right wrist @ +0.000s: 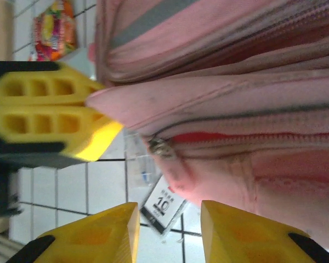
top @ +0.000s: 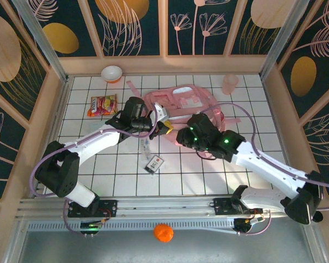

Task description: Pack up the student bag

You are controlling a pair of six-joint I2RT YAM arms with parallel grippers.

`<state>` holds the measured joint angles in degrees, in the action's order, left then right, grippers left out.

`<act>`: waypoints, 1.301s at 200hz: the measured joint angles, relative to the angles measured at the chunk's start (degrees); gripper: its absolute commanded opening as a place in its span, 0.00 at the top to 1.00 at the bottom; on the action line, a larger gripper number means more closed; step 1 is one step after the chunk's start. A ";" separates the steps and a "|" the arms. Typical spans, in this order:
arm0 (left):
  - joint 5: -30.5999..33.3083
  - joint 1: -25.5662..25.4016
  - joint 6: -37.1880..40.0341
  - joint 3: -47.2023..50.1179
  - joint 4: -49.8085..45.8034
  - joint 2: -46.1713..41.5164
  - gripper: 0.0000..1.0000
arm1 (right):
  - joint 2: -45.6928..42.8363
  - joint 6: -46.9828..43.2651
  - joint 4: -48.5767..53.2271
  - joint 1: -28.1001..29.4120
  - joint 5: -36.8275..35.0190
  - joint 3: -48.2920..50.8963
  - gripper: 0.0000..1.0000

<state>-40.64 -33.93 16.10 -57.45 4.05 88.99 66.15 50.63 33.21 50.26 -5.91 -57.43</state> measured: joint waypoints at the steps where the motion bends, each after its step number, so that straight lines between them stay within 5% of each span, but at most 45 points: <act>1: 0.00 0.00 0.00 0.00 0.00 0.00 1.00 | 0.11 0.04 0.00 0.00 -0.09 0.00 0.66; 101: 0.00 0.00 -0.37 0.00 0.07 0.02 1.00 | 4.22 -0.70 -4.57 -0.28 -5.18 -0.04 0.84; 161: 0.04 0.00 -0.39 0.00 0.33 0.00 1.00 | 5.42 -2.80 -4.85 -1.25 -5.16 -0.48 0.75; 225: 0.33 0.02 -1.62 0.00 1.11 0.00 1.00 | 6.88 -2.54 -5.42 -1.51 -7.63 -1.11 0.90; 260: 0.70 0.24 -1.95 0.00 2.19 0.00 1.00 | 6.91 -5.31 -7.48 -1.68 -7.10 -1.29 0.81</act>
<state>-39.94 -33.69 14.15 -57.45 6.24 88.99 73.06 45.32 25.74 48.58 -13.02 -58.72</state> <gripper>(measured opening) 0.043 0.153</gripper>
